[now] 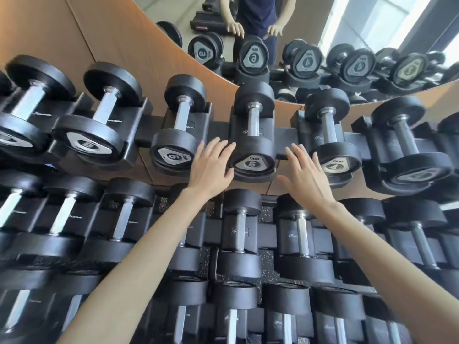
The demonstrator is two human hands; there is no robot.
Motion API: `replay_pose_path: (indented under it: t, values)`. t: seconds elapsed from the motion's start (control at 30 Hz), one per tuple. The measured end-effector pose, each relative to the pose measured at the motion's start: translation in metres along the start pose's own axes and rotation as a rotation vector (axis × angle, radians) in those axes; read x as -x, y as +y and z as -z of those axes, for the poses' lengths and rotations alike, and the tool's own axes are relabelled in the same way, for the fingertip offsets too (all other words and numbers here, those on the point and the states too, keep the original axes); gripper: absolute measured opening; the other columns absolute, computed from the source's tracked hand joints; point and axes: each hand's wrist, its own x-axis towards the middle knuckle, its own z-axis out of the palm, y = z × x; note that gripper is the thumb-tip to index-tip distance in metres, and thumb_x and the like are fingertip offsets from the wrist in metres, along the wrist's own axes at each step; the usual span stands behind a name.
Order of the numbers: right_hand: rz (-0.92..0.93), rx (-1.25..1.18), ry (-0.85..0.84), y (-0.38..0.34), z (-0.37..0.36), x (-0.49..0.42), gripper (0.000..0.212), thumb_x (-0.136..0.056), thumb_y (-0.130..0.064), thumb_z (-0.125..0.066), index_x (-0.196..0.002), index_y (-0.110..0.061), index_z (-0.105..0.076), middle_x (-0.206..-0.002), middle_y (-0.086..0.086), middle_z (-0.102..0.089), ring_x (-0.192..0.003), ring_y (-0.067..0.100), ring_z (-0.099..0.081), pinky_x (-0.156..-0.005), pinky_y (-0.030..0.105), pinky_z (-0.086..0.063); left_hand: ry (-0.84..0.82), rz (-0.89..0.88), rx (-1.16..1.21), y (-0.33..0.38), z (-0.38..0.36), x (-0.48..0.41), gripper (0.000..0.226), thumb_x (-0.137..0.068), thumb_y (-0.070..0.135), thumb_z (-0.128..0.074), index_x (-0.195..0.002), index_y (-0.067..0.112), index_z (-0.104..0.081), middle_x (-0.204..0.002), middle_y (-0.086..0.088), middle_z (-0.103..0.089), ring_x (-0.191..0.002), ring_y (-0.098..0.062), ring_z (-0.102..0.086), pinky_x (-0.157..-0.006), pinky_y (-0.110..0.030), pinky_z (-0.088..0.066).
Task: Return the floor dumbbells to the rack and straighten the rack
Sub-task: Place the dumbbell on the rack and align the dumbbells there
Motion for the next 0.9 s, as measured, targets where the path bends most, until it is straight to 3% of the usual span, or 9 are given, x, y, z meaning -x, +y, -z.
replay_pose_path:
  t: [0.1, 0.2, 0.3, 0.5, 0.7, 0.9]
  values:
    - [0.097, -0.033, 0.157, -0.013, 0.017, 0.021, 0.060, -0.092, -0.032, -0.050, -0.140, -0.001, -0.032, -0.145, 0.020, -0.037, -0.138, 0.035, -0.028, -0.114, 0.048, -0.018, 0.066, -0.004, -0.071, 0.001, 0.023, 0.022, 0.061, -0.087, 0.035, -0.054, -0.142, 0.014, -0.038, -0.146, -0.012, -0.040, -0.139, -0.029, -0.027, -0.114, -0.052, -0.017]
    - [0.173, -0.041, 0.208, -0.028, 0.019, 0.045, 0.059, -0.092, -0.039, -0.040, -0.139, -0.003, -0.037, -0.141, 0.017, -0.044, -0.135, 0.033, -0.035, -0.113, 0.049, -0.023, 0.108, 0.022, -0.108, 0.008, 0.038, 0.056, 0.061, -0.087, 0.042, -0.040, -0.142, 0.016, -0.040, -0.145, -0.013, -0.042, -0.138, -0.030, -0.030, -0.113, -0.052, -0.022]
    - [0.213, -0.033, 0.152, -0.037, 0.006, 0.068, 0.060, -0.090, -0.039, -0.040, -0.140, -0.005, -0.037, -0.141, 0.016, -0.044, -0.135, 0.032, -0.035, -0.112, 0.050, -0.026, 0.100, 0.080, -0.117, 0.014, 0.043, 0.100, 0.061, -0.086, 0.041, -0.036, -0.142, 0.017, -0.039, -0.145, -0.014, -0.041, -0.136, -0.031, -0.033, -0.112, -0.052, -0.025]
    - [0.289, -0.009, -0.048, -0.045, -0.017, 0.115, 0.064, -0.087, -0.045, -0.035, -0.134, -0.003, -0.043, -0.134, 0.020, -0.051, -0.127, 0.038, -0.045, -0.101, 0.056, -0.038, 0.013, 0.199, -0.173, 0.030, 0.040, 0.189, 0.058, -0.086, 0.035, -0.048, -0.141, 0.018, -0.041, -0.144, -0.014, -0.043, -0.132, -0.032, -0.039, -0.109, -0.049, -0.030]
    - [0.392, -0.044, -0.025, -0.062, -0.016, 0.134, 0.062, -0.086, -0.044, -0.037, -0.131, -0.004, -0.049, -0.128, 0.018, -0.057, -0.119, 0.033, -0.054, -0.097, 0.044, -0.044, -0.039, 0.272, -0.225, 0.042, 0.056, 0.239, 0.059, -0.085, 0.038, -0.045, -0.140, 0.018, -0.043, -0.141, -0.013, -0.046, -0.130, -0.032, -0.041, -0.107, -0.047, -0.033]
    - [0.444, -0.062, 0.029, -0.082, -0.003, 0.131, 0.059, -0.088, -0.043, -0.037, -0.132, -0.006, -0.048, -0.128, 0.016, -0.057, -0.123, 0.032, -0.051, -0.099, 0.045, -0.042, -0.025, 0.285, -0.265, 0.039, 0.073, 0.239, 0.057, -0.087, 0.038, -0.044, -0.141, 0.018, -0.042, -0.142, -0.013, -0.046, -0.130, -0.030, -0.042, -0.109, -0.045, -0.028]
